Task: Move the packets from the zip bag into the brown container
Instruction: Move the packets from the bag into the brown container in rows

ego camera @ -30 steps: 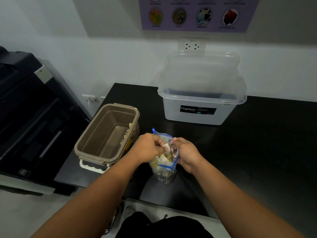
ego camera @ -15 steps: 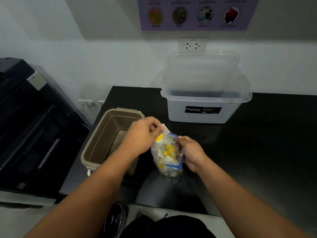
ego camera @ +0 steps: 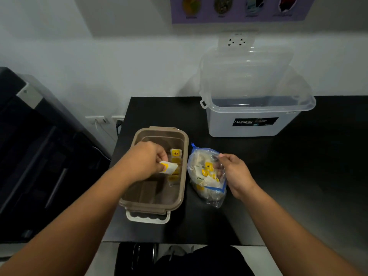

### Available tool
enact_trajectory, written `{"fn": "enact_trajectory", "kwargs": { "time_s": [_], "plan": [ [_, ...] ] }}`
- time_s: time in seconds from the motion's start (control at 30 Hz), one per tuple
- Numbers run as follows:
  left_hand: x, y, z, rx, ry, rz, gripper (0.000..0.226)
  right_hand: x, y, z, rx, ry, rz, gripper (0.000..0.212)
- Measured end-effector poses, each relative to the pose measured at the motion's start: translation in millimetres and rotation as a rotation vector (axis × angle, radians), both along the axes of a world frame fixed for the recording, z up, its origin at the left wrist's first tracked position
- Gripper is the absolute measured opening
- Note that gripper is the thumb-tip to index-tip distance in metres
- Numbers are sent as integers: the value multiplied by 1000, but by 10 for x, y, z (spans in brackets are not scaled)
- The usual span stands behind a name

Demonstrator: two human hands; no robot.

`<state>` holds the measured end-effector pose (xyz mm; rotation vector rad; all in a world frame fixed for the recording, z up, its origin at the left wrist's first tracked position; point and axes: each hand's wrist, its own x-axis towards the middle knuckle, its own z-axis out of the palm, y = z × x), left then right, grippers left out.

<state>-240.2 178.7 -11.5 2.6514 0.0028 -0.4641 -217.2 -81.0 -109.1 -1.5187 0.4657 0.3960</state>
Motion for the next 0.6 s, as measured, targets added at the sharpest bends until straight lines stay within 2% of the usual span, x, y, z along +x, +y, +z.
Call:
{"fn": "enact_trajectory", "kwargs": {
  "time_s": [0.23,0.3,0.37,0.5,0.6],
  "plan": [
    [73,-121,-324,194,109,-253,16,-219,81,91,-103,-113,15,14],
    [96,-163,-393,259,101,-328,11,-283,80,100,-188,-121,33,11],
    [115,-193,-457,295,91,-371,15,-342,73,101,-268,-131,41,8],
    [141,-225,-495,200,143,-357,21,-435,59,91,-323,-129,39,9],
    [133,-269,-504,201,130,-331,25,-505,58,47,-304,-91,48,9]
  ]
}}
